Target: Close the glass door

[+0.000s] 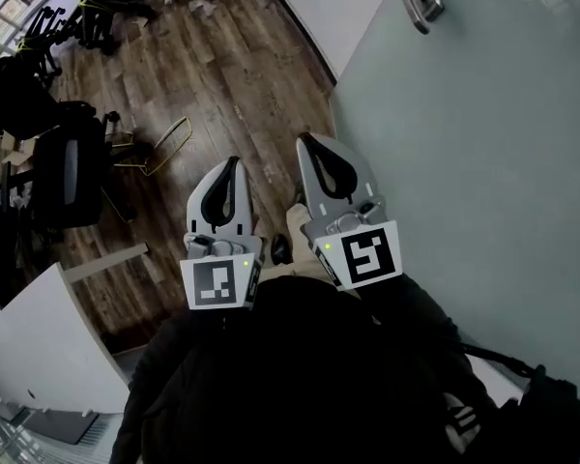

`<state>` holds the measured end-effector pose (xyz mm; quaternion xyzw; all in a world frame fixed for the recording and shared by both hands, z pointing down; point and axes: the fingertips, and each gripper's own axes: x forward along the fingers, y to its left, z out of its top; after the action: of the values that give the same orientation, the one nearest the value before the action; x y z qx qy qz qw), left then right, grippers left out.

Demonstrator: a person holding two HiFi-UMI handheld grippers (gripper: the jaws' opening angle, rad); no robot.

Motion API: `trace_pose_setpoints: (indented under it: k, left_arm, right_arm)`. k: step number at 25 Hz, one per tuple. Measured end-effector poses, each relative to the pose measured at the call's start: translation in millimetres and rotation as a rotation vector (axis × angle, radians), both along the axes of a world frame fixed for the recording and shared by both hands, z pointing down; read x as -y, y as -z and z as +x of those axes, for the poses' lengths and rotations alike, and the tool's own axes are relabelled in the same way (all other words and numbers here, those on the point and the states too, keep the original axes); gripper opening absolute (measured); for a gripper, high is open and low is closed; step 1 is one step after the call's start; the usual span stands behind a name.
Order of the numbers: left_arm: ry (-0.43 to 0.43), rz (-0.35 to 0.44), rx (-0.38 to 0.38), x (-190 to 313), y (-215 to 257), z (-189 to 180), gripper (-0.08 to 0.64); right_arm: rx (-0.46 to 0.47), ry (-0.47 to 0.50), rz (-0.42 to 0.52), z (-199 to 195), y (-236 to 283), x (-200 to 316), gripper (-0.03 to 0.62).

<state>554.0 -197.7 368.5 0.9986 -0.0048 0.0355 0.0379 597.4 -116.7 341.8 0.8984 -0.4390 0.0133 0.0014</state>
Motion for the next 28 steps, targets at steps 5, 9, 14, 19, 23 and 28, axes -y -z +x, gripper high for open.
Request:
trace_pose_setpoints:
  k: [5,9,14,19,23,28]
  left_arm:
    - [-0.032,-0.001,-0.007,0,-8,97,-0.003]
    - [-0.074,0.011,-0.004,-5,-5,175,-0.003]
    - [-0.093,-0.011,0.004,-19,8,273,-0.003]
    - [-0.174,-0.009,-0.047,-48,26,337,-0.003]
    - [-0.23,-0.009,-0.077,-64,32,377,-0.003]
    - [-0.308,-0.008,-0.078,-91,35,418,-0.003]
  right_arm:
    - [0.012,-0.06,0.015,89,-17,-9,0.001]
    - [0.022,-0.106,0.032,160,-13,-16,0.0]
    - [0.047,-0.104,0.037,233,-10,-26,0.002]
    - [0.037,-0.131,0.035,281,-2,-41,0.001]
    - [0.006,-0.163,0.037,312,9,-51,0.002]
    - [-0.041,-0.223,0.034,348,34,-72,0.0]
